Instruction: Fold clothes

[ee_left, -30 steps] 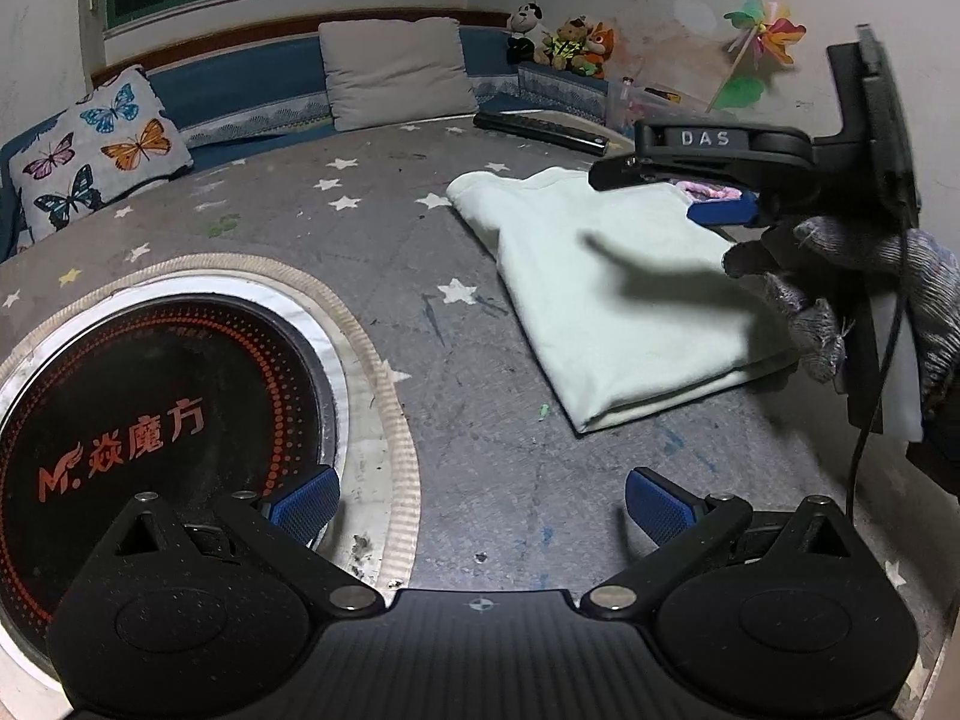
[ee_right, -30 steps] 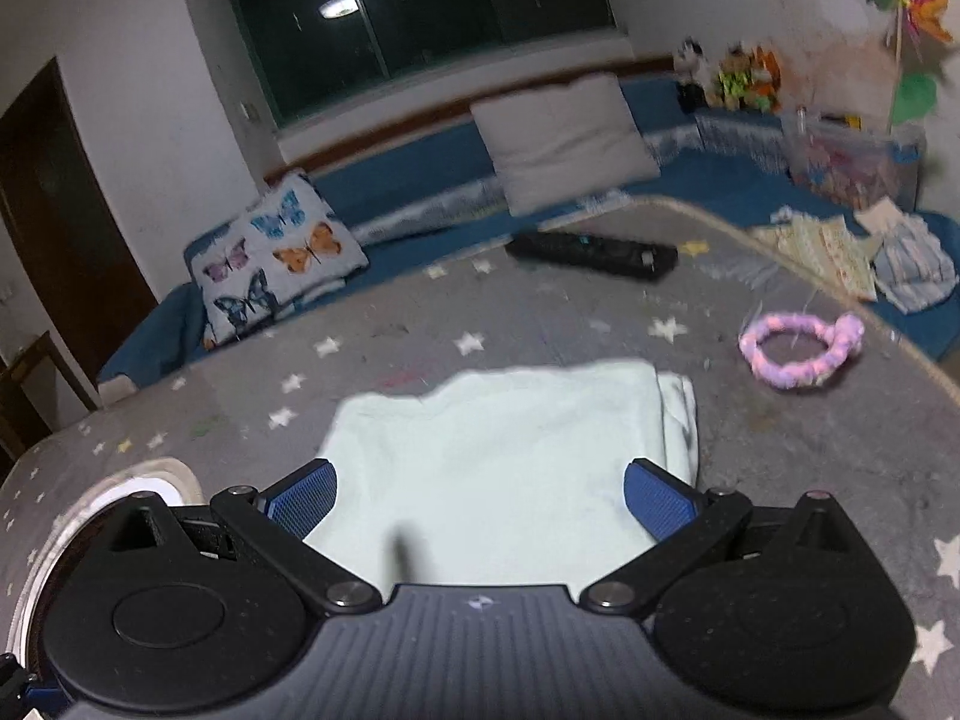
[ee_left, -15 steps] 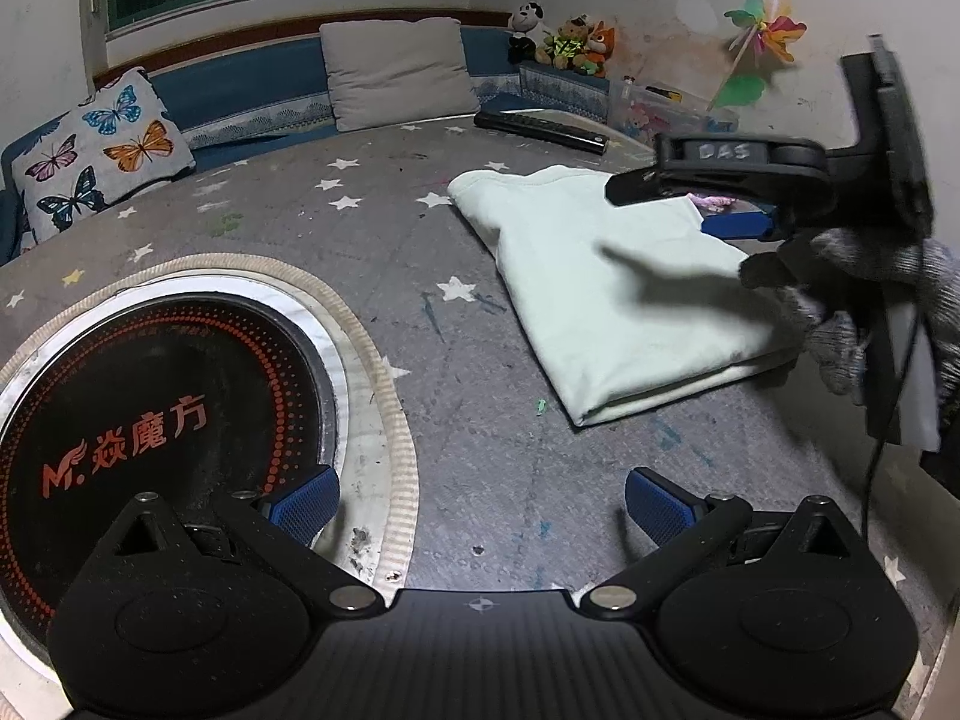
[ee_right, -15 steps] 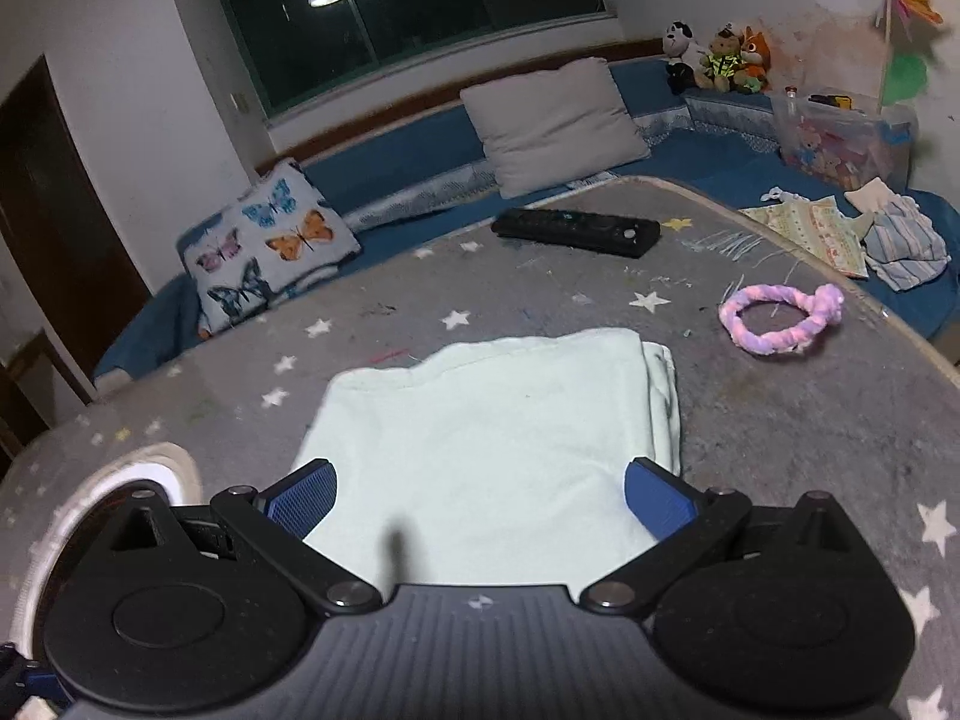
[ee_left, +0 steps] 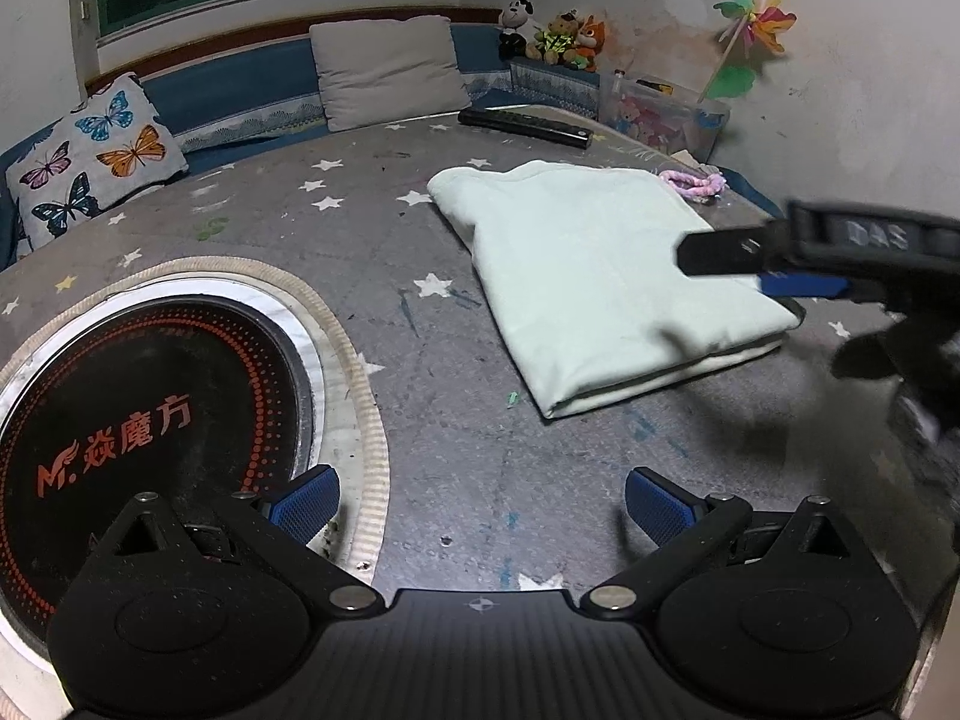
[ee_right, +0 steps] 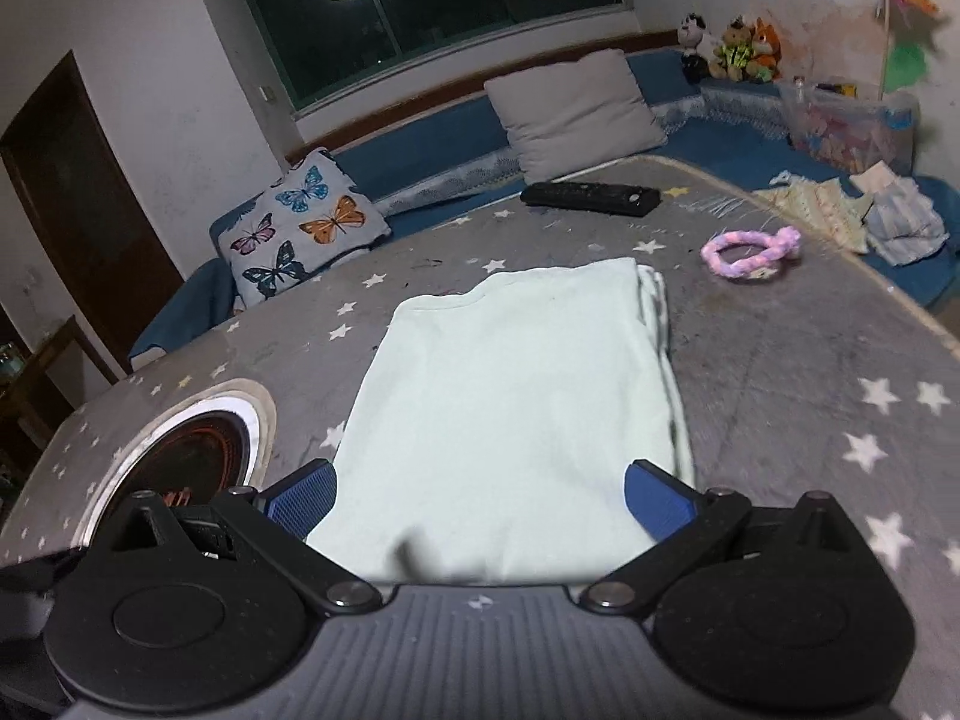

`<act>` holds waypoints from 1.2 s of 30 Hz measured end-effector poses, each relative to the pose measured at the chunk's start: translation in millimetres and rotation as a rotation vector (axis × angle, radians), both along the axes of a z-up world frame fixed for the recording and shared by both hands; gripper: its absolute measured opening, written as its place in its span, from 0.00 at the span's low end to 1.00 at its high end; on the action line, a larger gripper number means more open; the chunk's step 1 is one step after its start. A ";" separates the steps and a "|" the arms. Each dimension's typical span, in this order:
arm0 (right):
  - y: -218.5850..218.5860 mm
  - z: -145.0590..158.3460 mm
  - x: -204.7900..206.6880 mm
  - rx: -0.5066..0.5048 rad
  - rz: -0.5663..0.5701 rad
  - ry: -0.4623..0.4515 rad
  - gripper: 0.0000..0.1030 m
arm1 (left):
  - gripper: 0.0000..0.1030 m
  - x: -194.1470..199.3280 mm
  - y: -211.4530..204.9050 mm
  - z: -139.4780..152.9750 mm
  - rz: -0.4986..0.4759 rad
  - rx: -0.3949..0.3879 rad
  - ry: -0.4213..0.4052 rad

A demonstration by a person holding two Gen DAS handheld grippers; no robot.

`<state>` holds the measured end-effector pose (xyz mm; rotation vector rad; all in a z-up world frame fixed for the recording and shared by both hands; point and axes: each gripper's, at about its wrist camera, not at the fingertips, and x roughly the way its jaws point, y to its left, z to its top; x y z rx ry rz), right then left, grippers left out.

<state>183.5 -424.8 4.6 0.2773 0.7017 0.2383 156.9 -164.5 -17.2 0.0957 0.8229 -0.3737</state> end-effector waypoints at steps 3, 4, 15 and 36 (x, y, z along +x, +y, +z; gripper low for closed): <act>5.5 3.4 -20.9 -0.066 -0.014 -0.025 1.00 | 1.00 -3.3 0.0 0.3 0.001 -0.003 0.000; 8.3 3.1 -27.4 -0.095 -0.020 -0.030 1.00 | 1.00 -4.5 0.0 0.1 0.000 0.000 0.000; 26.5 -10.3 -72.3 -0.253 -0.096 -0.017 1.00 | 1.00 -21.4 8.5 -1.8 0.016 0.035 -0.012; 37.9 -17.4 -105.3 -0.264 -0.164 -0.002 1.00 | 1.00 -53.3 21.9 -4.1 0.031 0.043 -0.026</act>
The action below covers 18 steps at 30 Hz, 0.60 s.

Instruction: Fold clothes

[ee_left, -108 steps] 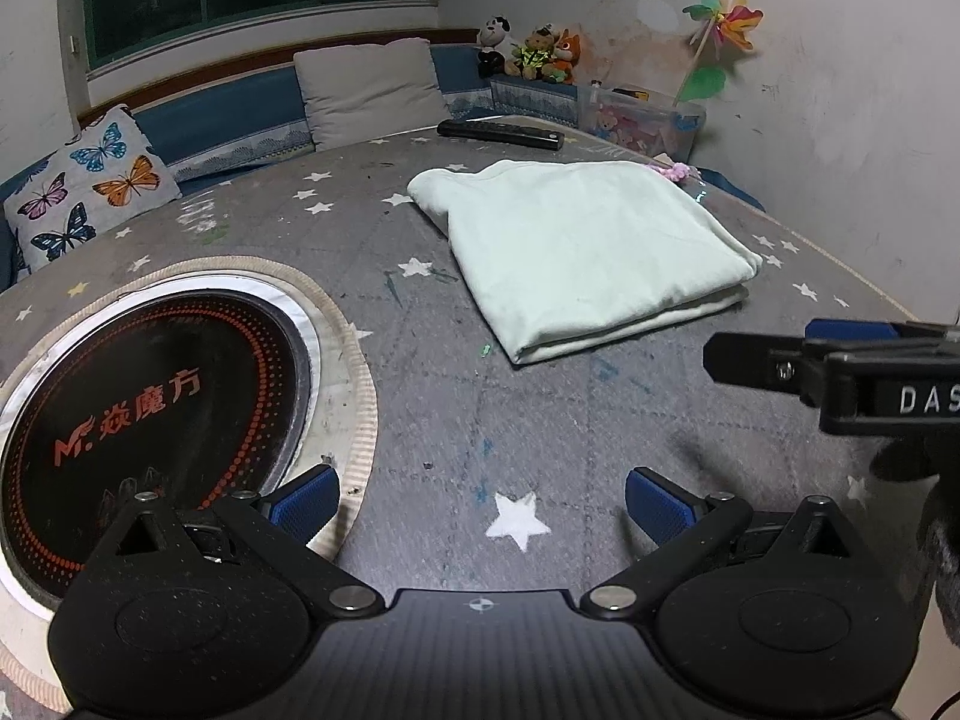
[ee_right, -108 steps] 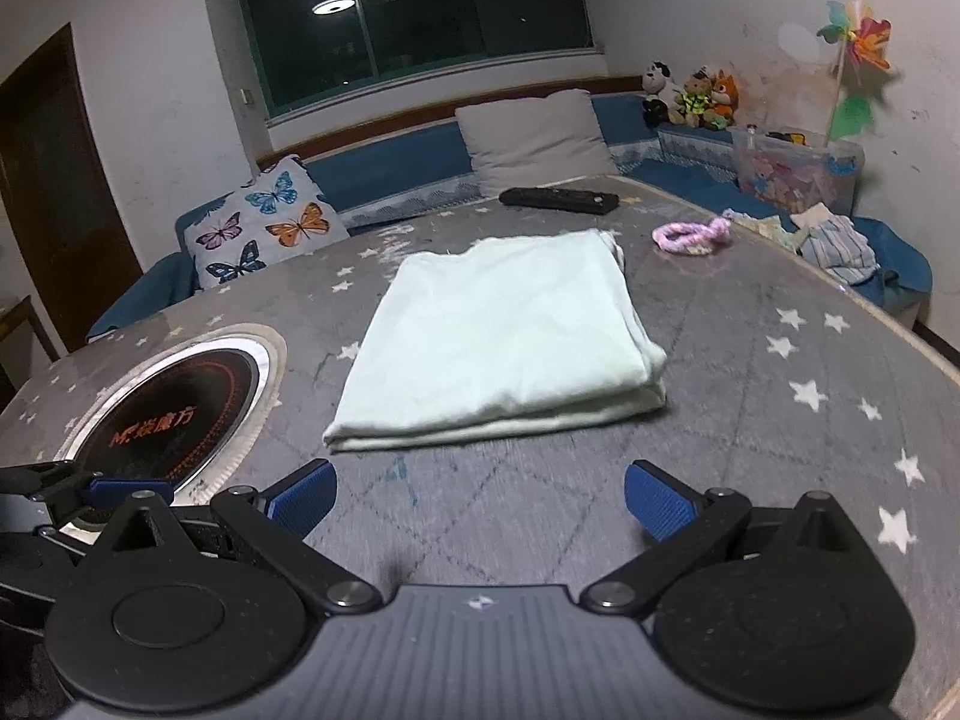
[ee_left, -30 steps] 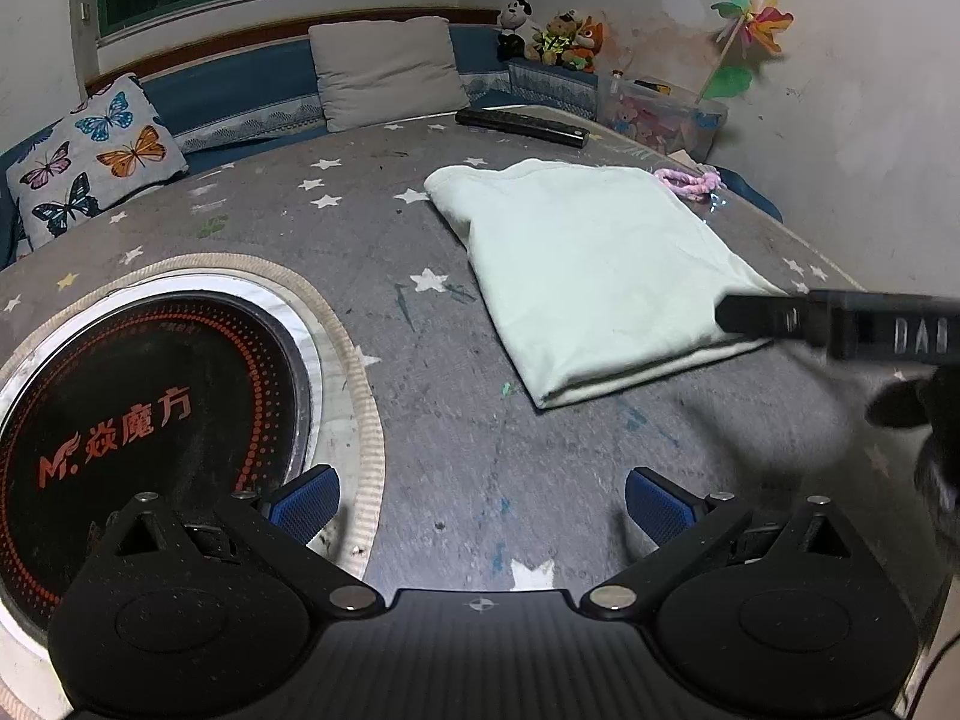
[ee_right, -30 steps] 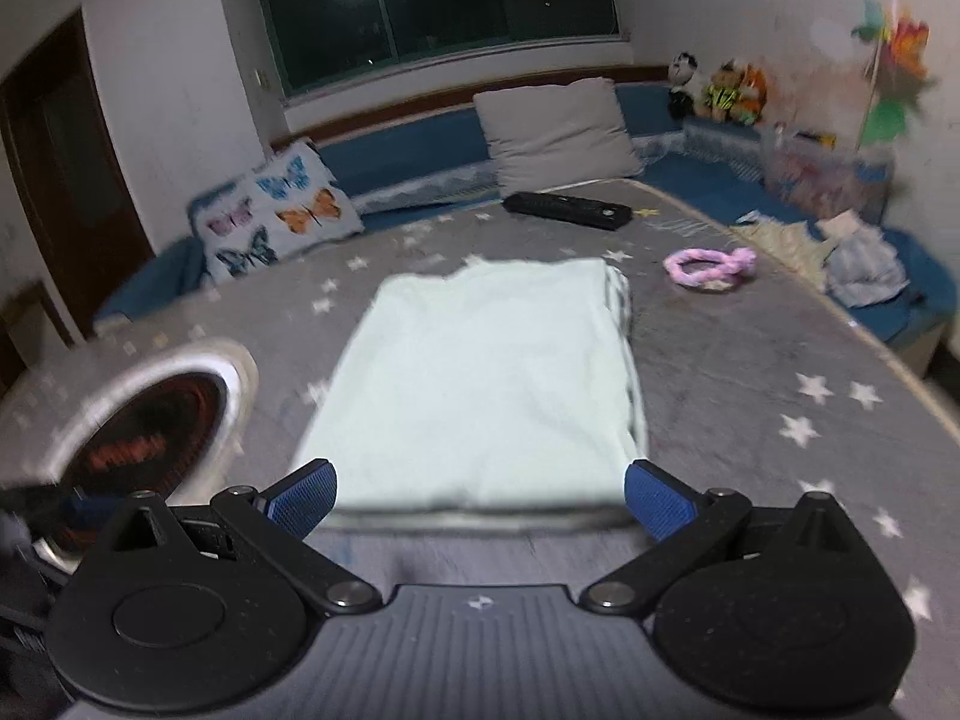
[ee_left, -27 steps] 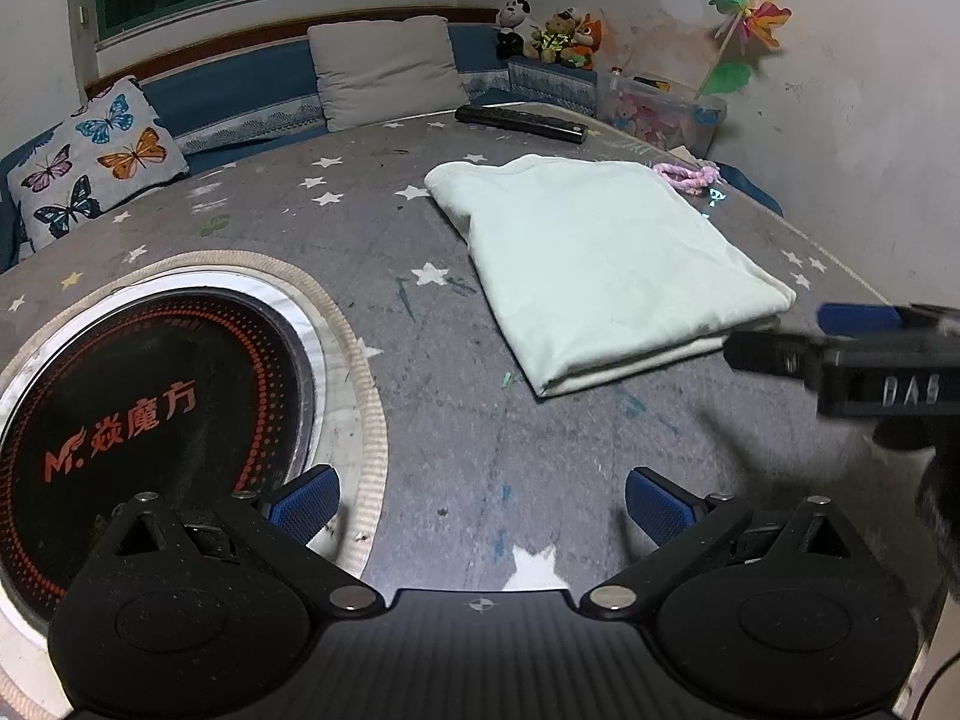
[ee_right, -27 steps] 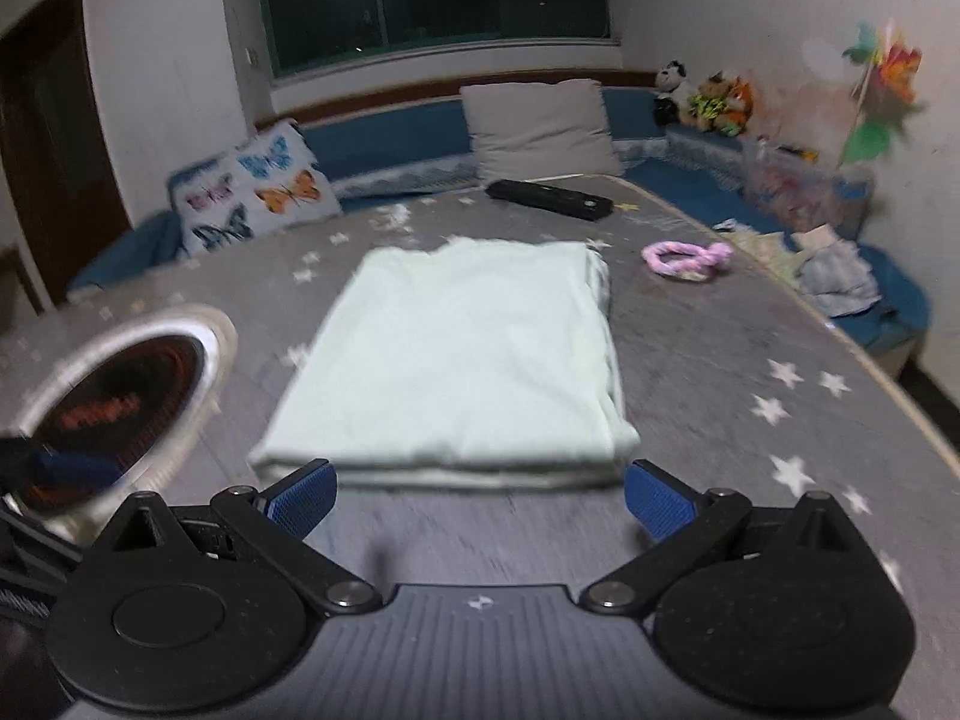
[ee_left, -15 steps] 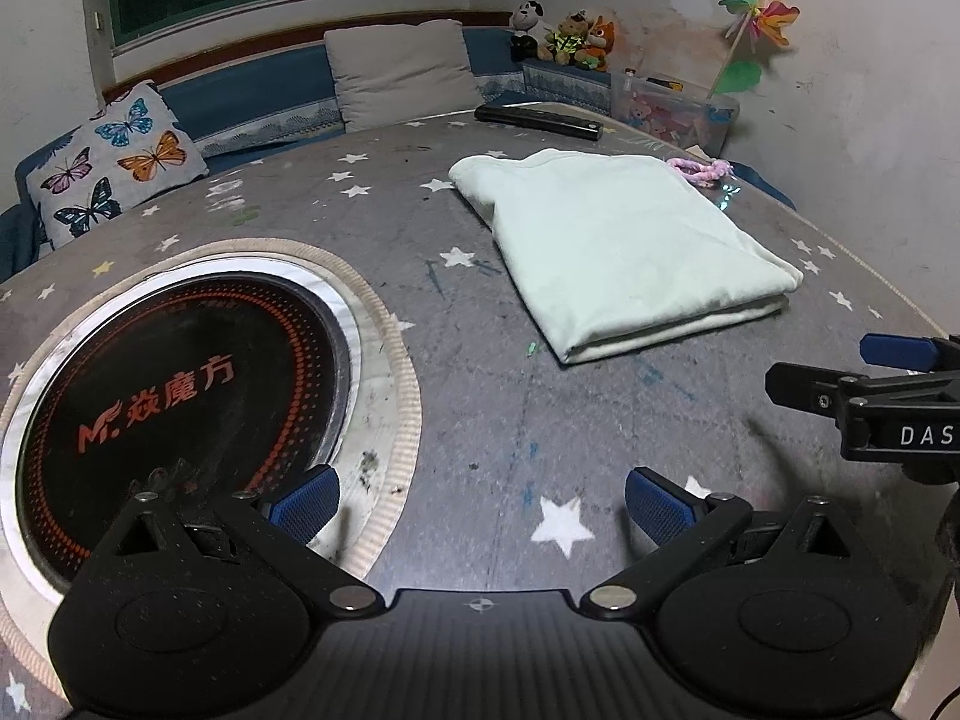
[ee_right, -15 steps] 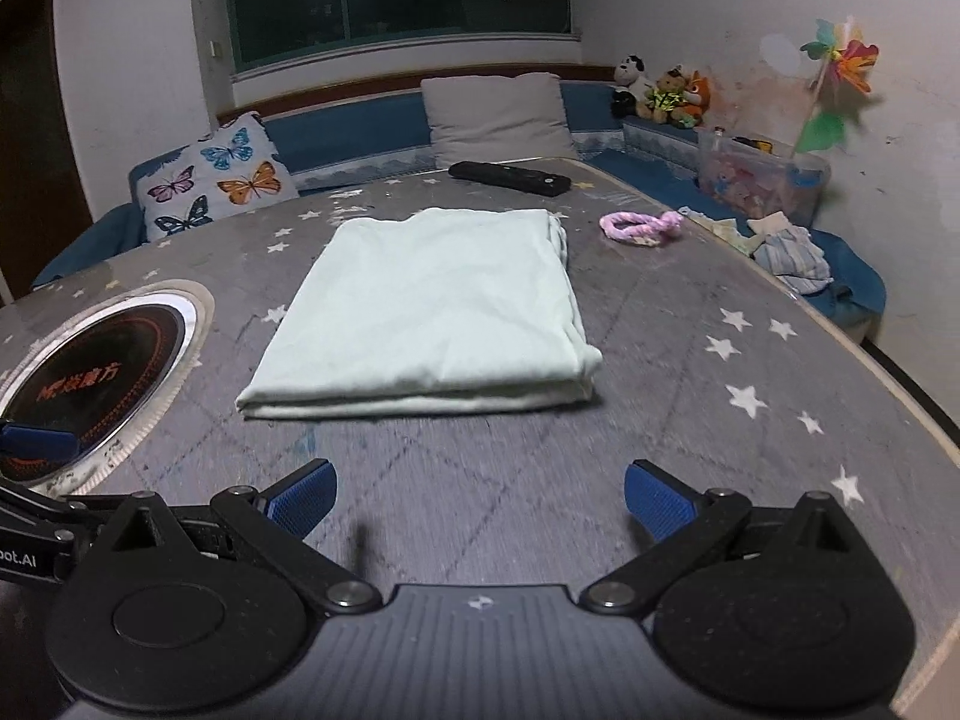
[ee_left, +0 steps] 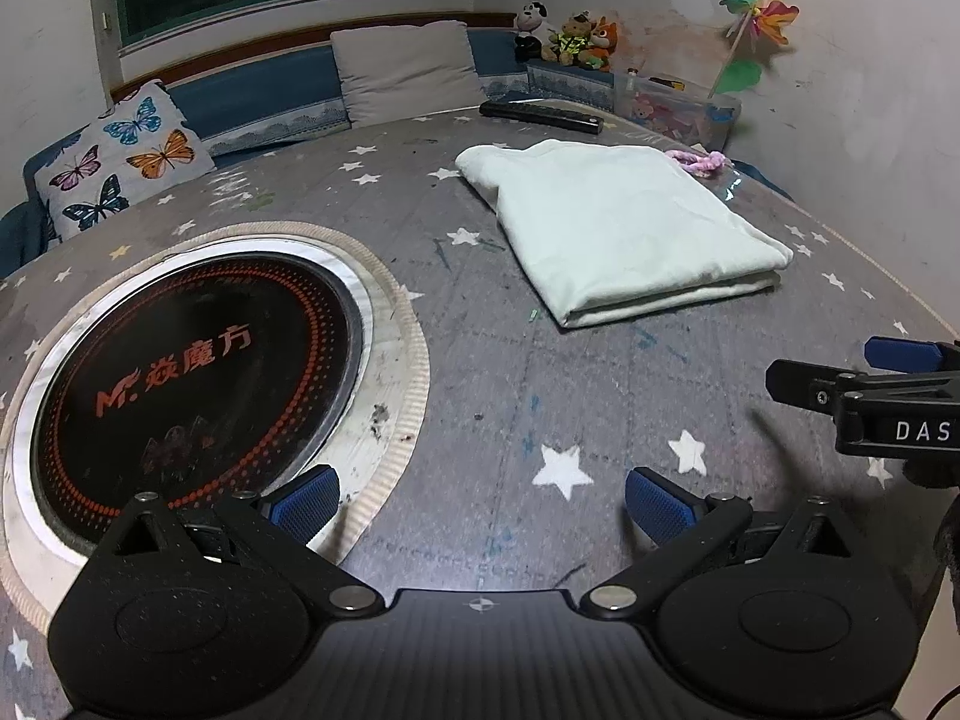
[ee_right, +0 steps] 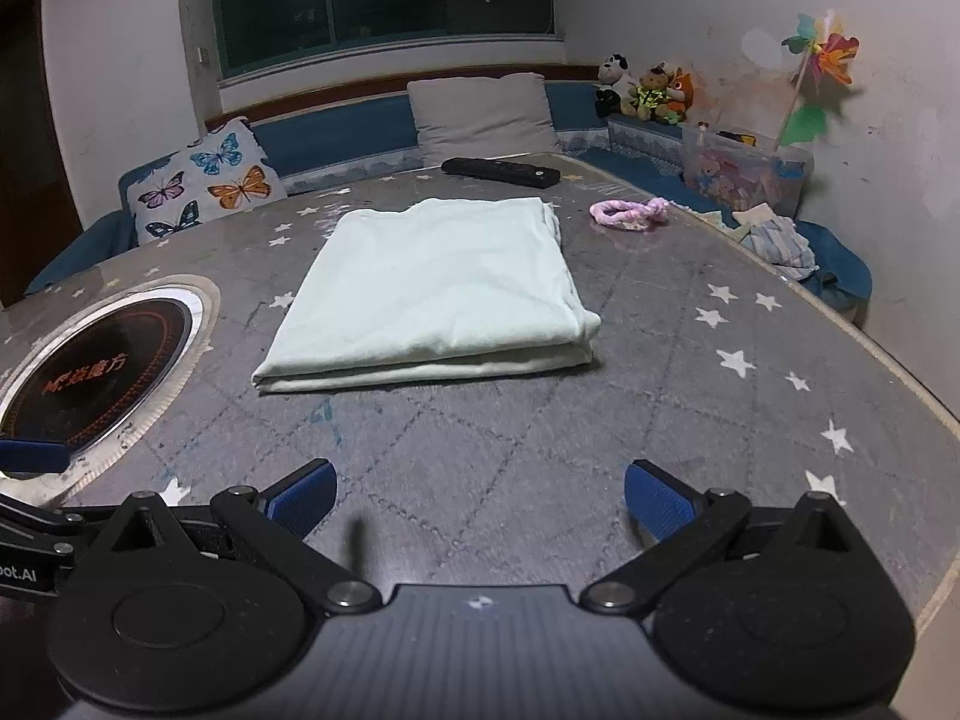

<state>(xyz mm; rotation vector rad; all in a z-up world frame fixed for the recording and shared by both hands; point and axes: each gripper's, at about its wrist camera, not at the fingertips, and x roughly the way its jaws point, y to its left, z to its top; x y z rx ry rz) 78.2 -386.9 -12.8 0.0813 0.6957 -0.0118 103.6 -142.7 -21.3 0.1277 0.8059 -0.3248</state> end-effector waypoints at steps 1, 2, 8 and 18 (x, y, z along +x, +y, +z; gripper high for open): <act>0.1 -0.2 -1.0 -0.002 0.000 -0.001 1.00 | 1.00 -1.0 -0.1 -0.2 -0.001 0.000 0.000; 0.2 -0.2 -2.0 -0.003 0.000 -0.001 1.00 | 1.00 -2.0 -0.1 -0.3 -0.002 0.000 -0.001; 0.7 -0.6 -6.6 0.002 0.000 -0.006 1.00 | 1.00 -7.1 -1.5 -1.3 -0.003 -0.002 -0.001; 4.0 0.0 -13.6 0.007 0.011 -0.014 1.00 | 1.00 -16.2 -4.5 -1.5 -0.007 0.001 -0.005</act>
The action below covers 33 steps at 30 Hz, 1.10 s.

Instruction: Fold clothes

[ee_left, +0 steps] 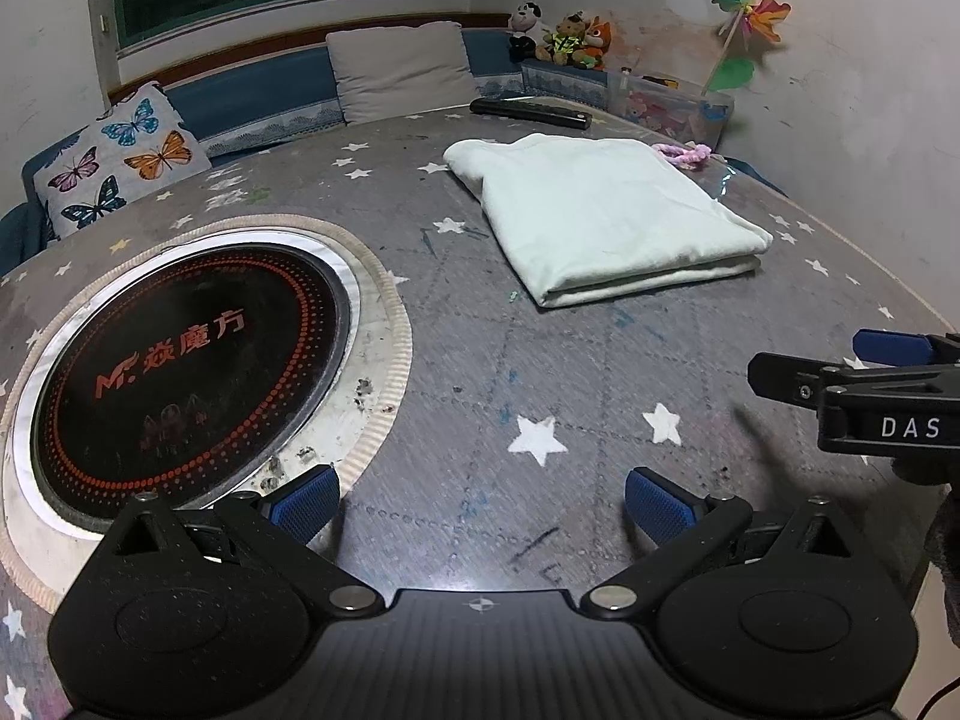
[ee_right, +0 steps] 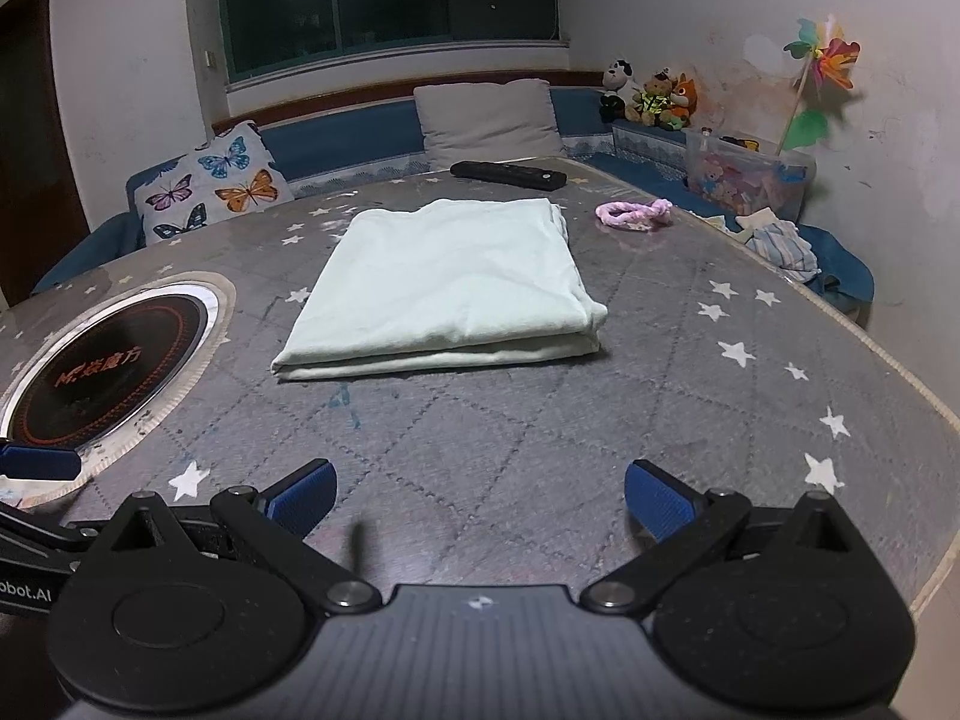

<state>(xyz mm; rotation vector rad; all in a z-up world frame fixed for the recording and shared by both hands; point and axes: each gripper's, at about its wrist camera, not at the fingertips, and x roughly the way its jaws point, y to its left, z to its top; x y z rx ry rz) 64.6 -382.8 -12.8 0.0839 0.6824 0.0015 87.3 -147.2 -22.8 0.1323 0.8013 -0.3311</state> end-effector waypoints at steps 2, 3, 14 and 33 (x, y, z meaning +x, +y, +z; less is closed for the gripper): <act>0.3 -0.2 -0.6 0.001 0.000 0.000 1.00 | 1.00 -1.0 -0.3 0.2 -0.001 -0.001 -0.001; 0.5 -0.3 -1.0 0.001 0.000 0.001 1.00 | 1.00 -1.7 -0.5 0.1 -0.002 -0.002 -0.001; 5.6 -5.0 -4.3 0.007 0.011 0.014 1.00 | 1.00 -7.4 -2.2 -3.1 -0.008 -0.003 0.005; 8.3 -6.3 -5.1 0.011 0.016 0.018 1.00 | 1.00 -9.3 -3.7 -4.6 -0.013 -0.010 0.005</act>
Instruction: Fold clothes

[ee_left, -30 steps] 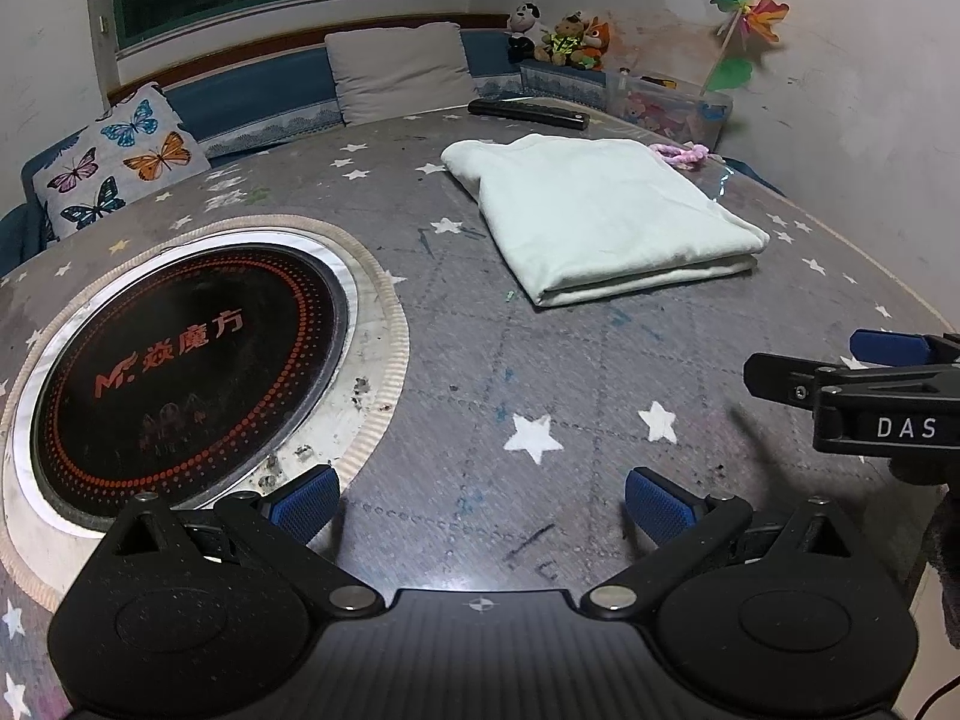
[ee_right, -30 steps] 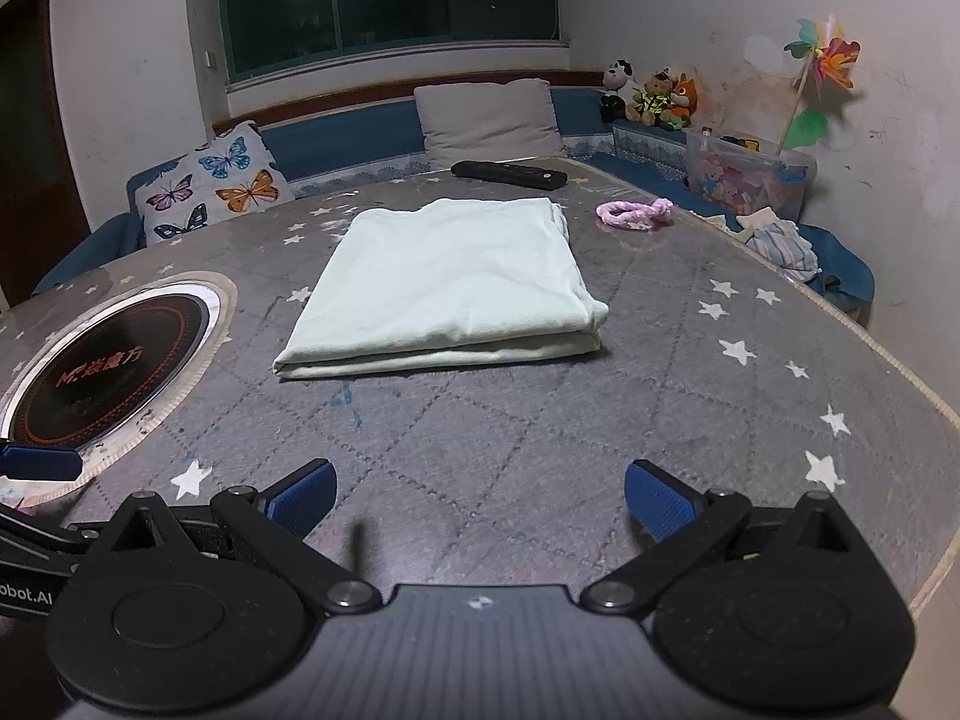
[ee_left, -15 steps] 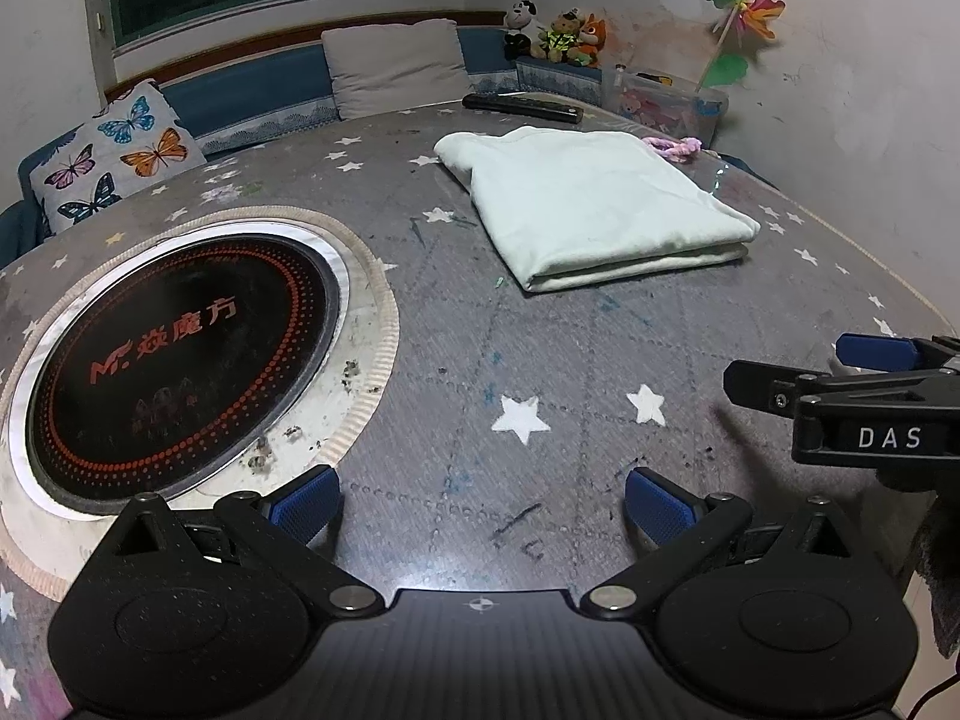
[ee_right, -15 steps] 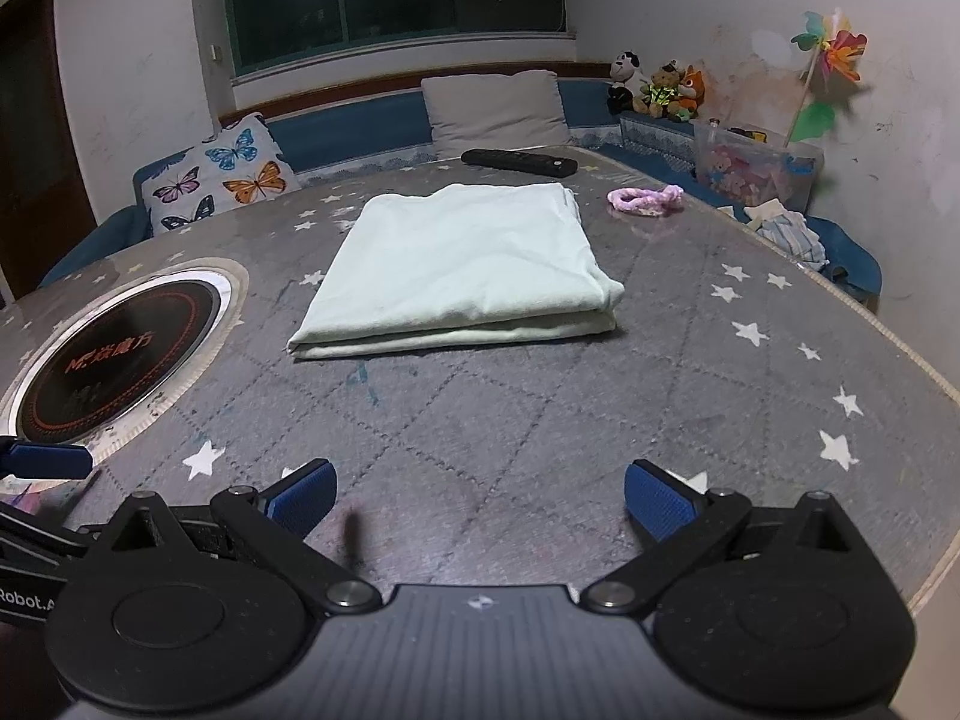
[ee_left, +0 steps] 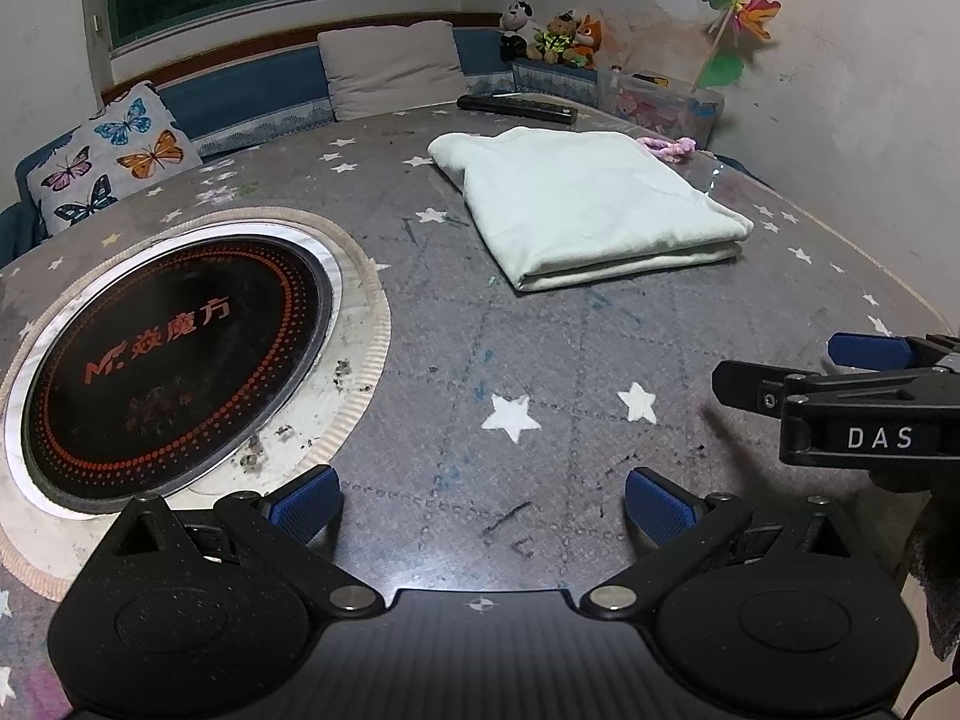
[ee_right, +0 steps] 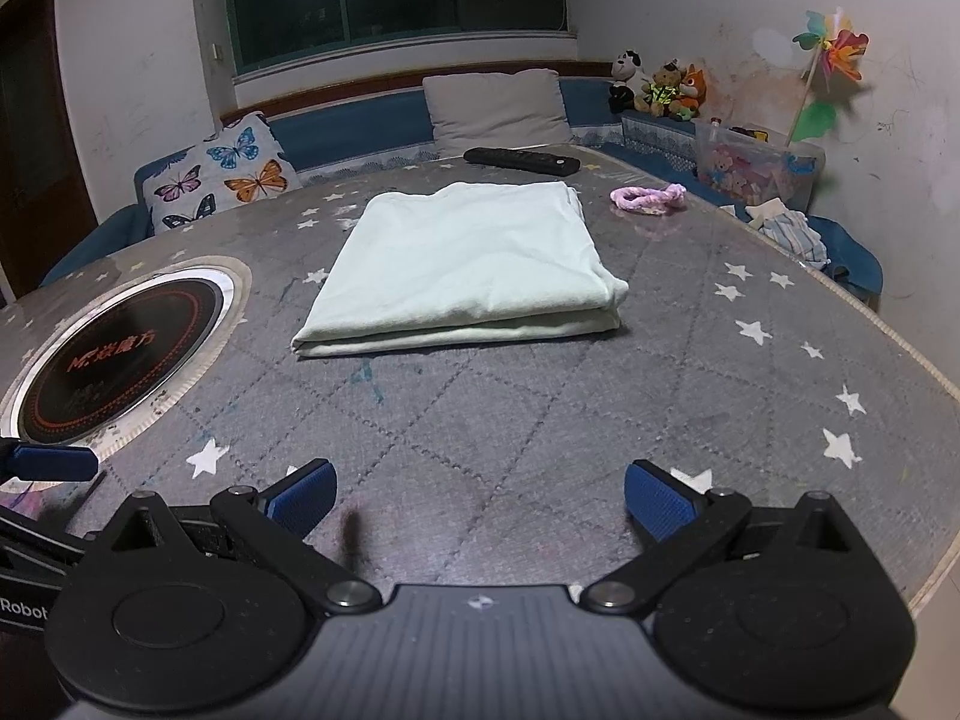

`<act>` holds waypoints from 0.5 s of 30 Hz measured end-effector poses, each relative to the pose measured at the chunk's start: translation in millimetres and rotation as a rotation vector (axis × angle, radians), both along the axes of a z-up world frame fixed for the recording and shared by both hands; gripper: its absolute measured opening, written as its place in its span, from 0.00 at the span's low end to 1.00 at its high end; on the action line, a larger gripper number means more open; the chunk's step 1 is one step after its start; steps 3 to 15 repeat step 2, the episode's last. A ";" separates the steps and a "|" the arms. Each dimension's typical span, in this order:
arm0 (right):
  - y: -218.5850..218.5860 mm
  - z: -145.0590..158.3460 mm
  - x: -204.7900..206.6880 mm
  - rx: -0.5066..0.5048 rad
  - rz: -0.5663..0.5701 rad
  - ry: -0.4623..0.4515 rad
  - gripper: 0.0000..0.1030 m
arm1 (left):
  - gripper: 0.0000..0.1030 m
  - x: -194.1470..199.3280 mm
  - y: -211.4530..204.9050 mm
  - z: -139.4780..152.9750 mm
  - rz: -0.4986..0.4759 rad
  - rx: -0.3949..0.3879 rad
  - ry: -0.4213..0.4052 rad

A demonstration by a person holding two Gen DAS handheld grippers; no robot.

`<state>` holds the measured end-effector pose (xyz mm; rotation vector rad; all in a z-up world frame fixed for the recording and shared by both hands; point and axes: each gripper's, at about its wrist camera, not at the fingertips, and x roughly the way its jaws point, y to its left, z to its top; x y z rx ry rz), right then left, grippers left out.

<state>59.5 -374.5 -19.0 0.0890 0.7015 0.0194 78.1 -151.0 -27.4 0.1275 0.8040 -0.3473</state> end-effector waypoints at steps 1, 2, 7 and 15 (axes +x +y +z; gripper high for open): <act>0.4 0.0 0.2 0.000 0.000 0.000 1.00 | 1.00 0.3 0.3 -0.1 0.001 0.000 0.000; 0.7 0.0 0.4 0.000 0.001 0.001 1.00 | 1.00 0.6 0.6 -0.2 0.001 -0.001 0.000; 0.7 0.0 0.4 0.000 0.001 0.001 1.00 | 1.00 0.6 0.6 -0.2 0.001 -0.001 0.000; 0.7 0.0 0.4 0.000 0.001 0.001 1.00 | 1.00 0.6 0.6 -0.2 0.001 -0.001 0.000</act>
